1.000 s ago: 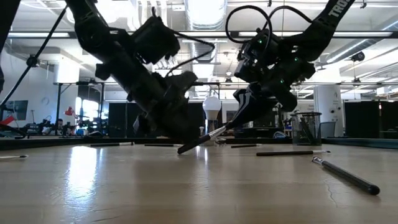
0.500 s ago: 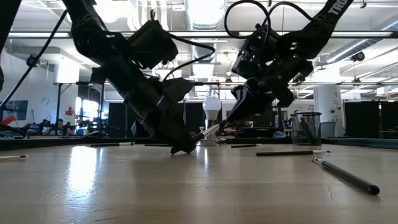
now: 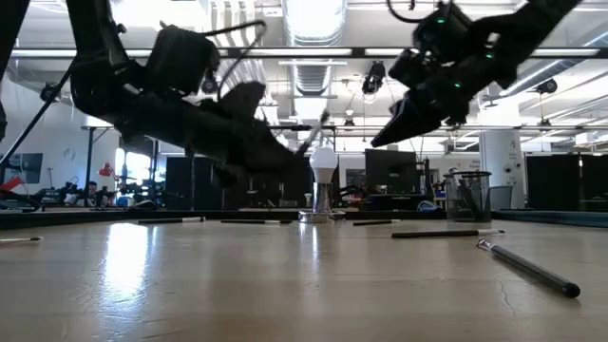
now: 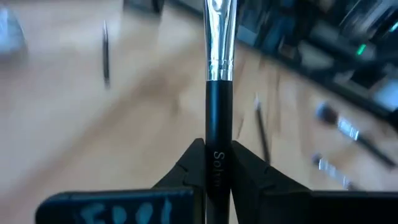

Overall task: Put items in baskets/containers
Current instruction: Put the foundation brush into the black pen holder

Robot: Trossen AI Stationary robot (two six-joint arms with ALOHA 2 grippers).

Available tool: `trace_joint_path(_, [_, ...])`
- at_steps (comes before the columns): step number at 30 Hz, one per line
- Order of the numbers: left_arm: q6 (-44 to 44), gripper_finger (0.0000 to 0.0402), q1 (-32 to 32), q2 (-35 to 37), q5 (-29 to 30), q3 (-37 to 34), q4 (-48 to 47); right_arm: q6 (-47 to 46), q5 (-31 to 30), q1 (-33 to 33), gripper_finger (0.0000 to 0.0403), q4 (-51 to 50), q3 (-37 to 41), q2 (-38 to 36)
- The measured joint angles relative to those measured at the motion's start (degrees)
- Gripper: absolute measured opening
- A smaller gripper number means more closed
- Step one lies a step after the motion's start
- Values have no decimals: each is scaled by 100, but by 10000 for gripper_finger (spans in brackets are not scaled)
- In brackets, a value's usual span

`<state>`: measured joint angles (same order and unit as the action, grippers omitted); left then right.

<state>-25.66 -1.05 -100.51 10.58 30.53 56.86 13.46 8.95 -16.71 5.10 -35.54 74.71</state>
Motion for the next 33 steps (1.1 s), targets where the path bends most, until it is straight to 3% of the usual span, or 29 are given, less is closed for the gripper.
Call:
trace_joint_path(3, [499,37,-282,0,-172,-194,783,-513,7,-13,103,831,586,-254])
trace_joint_path(6, [770,37,-666,2,-876,-319,1388,-1176,0,-17,118,1913,1153,-299])
trace_joint_path(13, [1391,37,-1350,11,-2193,-611,1742,-1980,-11,-18,124,3506,1638,-89])
trace_joint_path(18, [1247,37,-1492,17,-2261,-983,2274,-1966,16,-22,83,3599,1454,58])
trace_joint_path(23, [1202,37,-1376,22,-1710,-1262,3142,-1868,450,-21,18,4514,1520,346])
trace_joint_path(27, [1253,37,-1423,24,-1757,-1055,3203,-2010,481,-17,11,6114,1969,802])
trace_joint_path(33, [1528,37,-1598,24,-2407,-420,2836,-3038,440,-14,9,7289,1957,1614])
